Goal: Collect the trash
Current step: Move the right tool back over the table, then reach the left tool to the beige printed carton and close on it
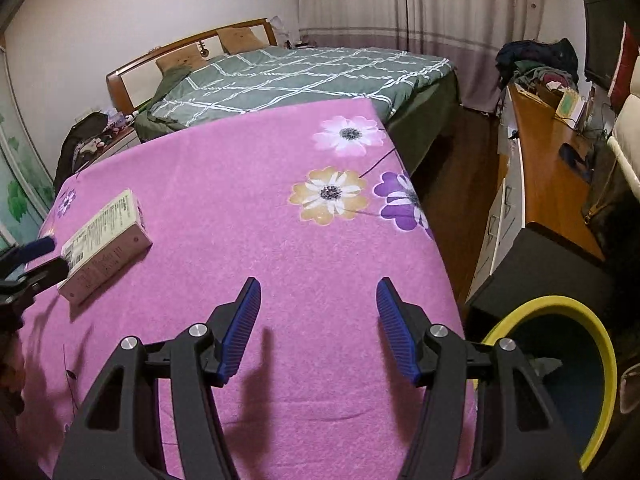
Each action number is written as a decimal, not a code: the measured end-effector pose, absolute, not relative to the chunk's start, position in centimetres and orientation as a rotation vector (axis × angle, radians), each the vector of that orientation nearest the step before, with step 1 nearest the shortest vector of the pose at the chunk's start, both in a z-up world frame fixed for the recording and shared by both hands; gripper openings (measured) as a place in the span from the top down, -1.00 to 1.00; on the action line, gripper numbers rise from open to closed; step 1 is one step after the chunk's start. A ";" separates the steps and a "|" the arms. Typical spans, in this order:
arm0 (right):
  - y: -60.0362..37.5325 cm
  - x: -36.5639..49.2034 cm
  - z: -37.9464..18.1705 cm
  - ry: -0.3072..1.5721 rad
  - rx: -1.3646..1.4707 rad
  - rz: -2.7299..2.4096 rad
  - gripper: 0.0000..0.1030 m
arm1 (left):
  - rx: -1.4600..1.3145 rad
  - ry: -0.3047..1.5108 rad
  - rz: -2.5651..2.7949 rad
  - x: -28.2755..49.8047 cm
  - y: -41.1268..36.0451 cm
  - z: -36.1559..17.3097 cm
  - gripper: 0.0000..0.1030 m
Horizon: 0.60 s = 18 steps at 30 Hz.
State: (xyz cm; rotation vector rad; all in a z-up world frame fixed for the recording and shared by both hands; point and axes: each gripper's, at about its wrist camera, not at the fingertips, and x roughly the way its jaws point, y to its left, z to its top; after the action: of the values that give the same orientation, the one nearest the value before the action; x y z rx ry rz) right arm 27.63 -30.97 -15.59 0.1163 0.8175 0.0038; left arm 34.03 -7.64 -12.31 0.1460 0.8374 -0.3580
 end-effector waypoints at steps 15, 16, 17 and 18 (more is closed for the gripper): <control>-31.9 28.1 -16.2 0.842 0.159 0.030 -0.12 | 0.220 0.917 -0.422 39.1 -10.1 -14.7 -0.83; -31.9 28.1 -16.1 0.841 0.160 0.031 -0.12 | 0.219 0.920 -0.420 39.2 -10.1 -14.9 -0.83; -31.9 28.2 -16.2 0.842 0.162 0.033 -0.12 | 0.221 0.925 -0.417 39.5 -10.1 -15.1 -0.83; -31.9 28.2 -16.2 0.843 0.164 0.034 -0.12 | 0.222 0.930 -0.419 39.8 -10.3 -15.4 -0.83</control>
State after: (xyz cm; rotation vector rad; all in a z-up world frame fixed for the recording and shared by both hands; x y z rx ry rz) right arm 28.18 -31.92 -16.21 0.1637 0.8427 0.0338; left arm 39.82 -10.27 -15.36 0.2223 0.9301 -0.4191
